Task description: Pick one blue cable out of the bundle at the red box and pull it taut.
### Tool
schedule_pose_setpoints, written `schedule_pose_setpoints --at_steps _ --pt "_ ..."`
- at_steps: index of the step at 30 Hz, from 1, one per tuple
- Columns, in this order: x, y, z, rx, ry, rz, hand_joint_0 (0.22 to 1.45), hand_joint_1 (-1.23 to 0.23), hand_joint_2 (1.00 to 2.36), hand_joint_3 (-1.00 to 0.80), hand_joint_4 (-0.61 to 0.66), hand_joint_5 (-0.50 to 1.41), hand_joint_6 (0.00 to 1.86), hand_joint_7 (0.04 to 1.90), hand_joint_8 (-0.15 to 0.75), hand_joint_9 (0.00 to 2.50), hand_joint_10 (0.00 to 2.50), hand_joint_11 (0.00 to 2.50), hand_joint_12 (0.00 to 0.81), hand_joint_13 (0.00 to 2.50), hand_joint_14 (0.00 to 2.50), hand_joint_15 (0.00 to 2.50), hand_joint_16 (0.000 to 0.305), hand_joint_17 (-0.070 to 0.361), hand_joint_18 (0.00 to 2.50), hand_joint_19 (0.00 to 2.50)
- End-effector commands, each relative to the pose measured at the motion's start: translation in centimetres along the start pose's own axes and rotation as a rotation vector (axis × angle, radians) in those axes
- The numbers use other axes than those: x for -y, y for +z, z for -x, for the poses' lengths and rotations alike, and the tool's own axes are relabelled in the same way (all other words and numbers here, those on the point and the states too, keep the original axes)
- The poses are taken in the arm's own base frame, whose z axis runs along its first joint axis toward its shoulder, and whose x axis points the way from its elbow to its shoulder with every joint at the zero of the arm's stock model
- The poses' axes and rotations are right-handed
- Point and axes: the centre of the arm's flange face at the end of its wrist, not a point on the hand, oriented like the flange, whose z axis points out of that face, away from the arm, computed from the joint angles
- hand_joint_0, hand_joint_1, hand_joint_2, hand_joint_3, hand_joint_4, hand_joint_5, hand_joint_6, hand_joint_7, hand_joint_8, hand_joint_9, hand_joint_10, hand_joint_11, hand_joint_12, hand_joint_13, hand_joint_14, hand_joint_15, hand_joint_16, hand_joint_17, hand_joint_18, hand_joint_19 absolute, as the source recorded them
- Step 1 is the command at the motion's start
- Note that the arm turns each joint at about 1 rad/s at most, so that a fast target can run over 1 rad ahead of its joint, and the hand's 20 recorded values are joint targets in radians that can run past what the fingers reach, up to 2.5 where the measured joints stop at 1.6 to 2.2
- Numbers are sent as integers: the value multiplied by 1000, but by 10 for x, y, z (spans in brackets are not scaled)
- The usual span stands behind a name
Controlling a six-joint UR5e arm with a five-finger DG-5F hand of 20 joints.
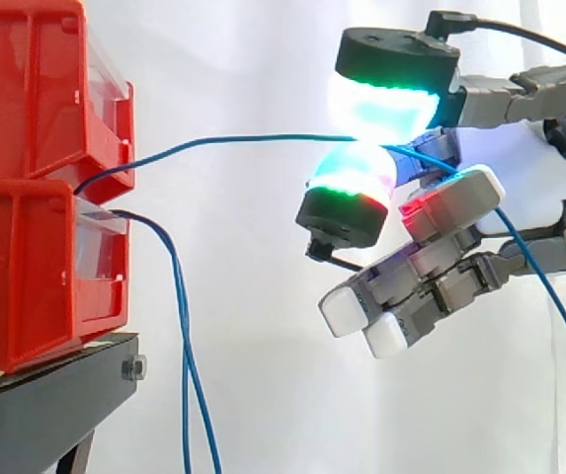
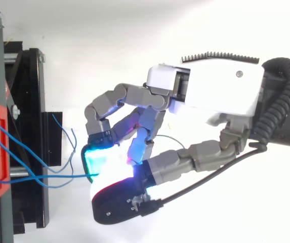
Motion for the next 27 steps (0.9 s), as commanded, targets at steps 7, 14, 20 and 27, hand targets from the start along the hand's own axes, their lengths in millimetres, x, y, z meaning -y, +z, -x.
schedule_pose_setpoints --at_steps 7,14,20,27 --pt "-1 0 -1 -3 -16 2 604 -850 1025 -15 100 -27 839 1354 433 1403 20 1108 400 818 13 375 57 129 789 304" --pt "-1 0 -1 -1 -50 2 610 -893 1028 27 99 -25 841 1387 421 1415 20 1127 397 849 14 397 56 126 812 286" --pt "1 0 0 1 -189 -2 600 -896 1028 48 18 -22 840 1391 393 1389 21 1071 388 843 13 375 56 126 803 275" --pt "0 0 -1 2 -264 0 594 -890 1025 44 -69 -20 832 1380 372 1266 19 867 378 784 12 333 56 127 760 259"
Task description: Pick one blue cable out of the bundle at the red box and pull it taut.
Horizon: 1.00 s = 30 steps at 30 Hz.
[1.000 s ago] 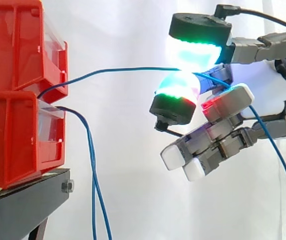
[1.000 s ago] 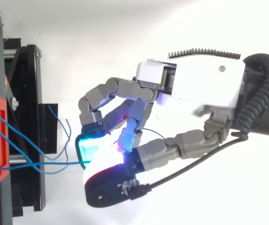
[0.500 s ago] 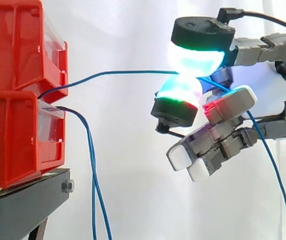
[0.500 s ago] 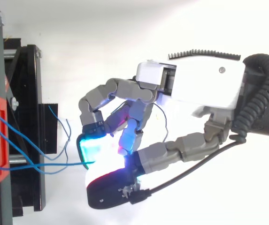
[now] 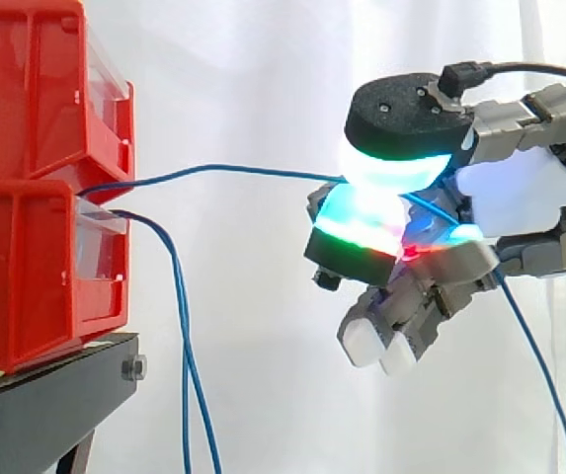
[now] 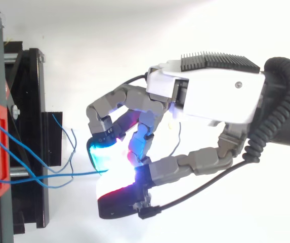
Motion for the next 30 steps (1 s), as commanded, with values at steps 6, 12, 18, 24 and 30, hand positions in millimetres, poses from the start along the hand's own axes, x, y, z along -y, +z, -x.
schedule_pose_setpoints --at_steps 6,12,18,24,30 --pt "0 0 0 1 -84 -1 591 -875 1022 26 -112 -21 827 1354 374 1087 16 675 392 719 11 320 59 132 703 253" --pt "1 0 2 3 -162 -3 592 -864 1022 6 -128 -25 823 1357 369 978 12 573 388 657 11 317 58 131 648 257" --pt "2 0 4 6 -194 -5 589 -844 1021 -24 -125 -33 826 1329 358 860 10 469 388 578 10 292 58 131 591 260" --pt "4 1 6 9 -194 -8 586 -834 1022 -42 -126 -37 826 1320 355 815 10 455 390 536 10 289 58 131 552 269" --pt "4 0 5 7 -195 -10 585 -829 1022 -49 -122 -39 825 1320 358 801 12 443 389 518 9 282 59 132 538 271"
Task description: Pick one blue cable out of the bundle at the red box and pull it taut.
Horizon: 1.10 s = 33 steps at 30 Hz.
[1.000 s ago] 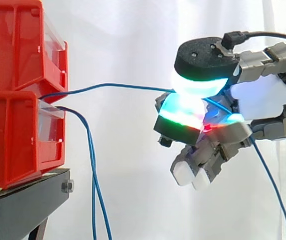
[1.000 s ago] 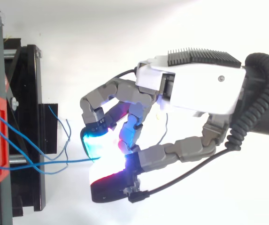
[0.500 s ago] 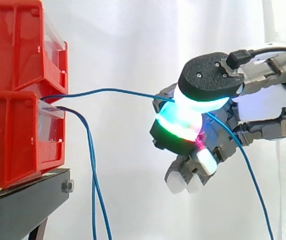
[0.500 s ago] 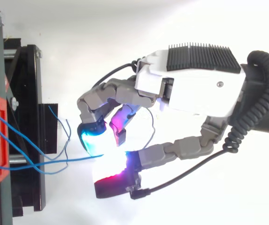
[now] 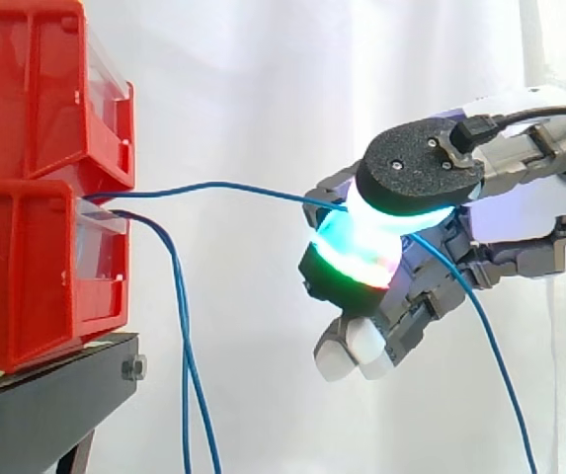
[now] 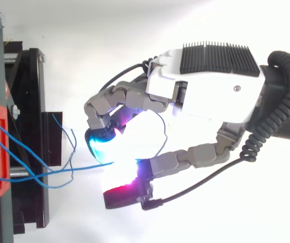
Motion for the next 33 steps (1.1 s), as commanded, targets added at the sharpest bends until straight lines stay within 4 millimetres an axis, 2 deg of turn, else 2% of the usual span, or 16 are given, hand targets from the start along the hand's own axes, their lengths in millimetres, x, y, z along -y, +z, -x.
schedule_pose_setpoints --at_steps 1,33 --pt "0 0 0 0 0 -1 585 -824 1020 -54 -120 -39 825 1318 358 796 13 440 390 516 10 285 59 133 536 270" --pt "-1 0 -2 -2 0 2 581 -809 1020 -60 -114 -41 825 1313 364 783 12 437 400 497 9 275 60 136 529 265"
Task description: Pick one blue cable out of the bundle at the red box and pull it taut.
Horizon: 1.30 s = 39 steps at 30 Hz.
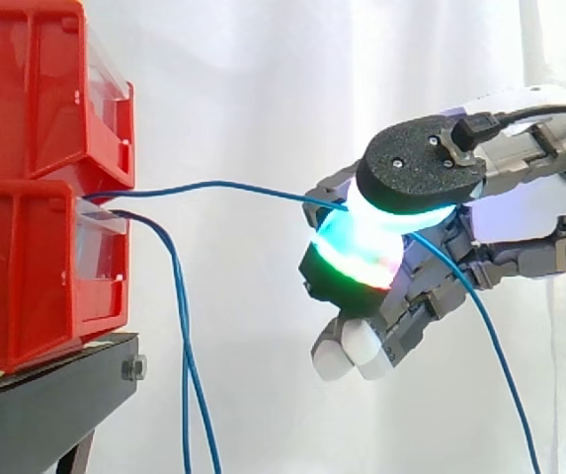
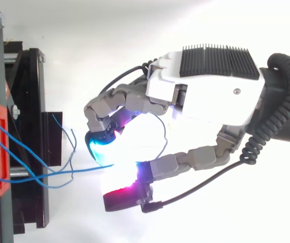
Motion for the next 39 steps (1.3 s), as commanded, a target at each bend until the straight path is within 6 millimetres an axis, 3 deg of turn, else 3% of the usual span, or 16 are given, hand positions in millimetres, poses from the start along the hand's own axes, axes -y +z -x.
schedule_pose_setpoints --at_steps 1,39 --pt "0 0 0 0 0 -1 583 -808 1019 -63 -113 -41 826 1311 364 784 10 438 400 496 9 279 60 136 529 265" --pt "1 0 -1 -1 -1 -2 585 -802 1018 -81 -111 -44 828 1280 360 781 10 444 397 489 9 276 59 134 511 266"
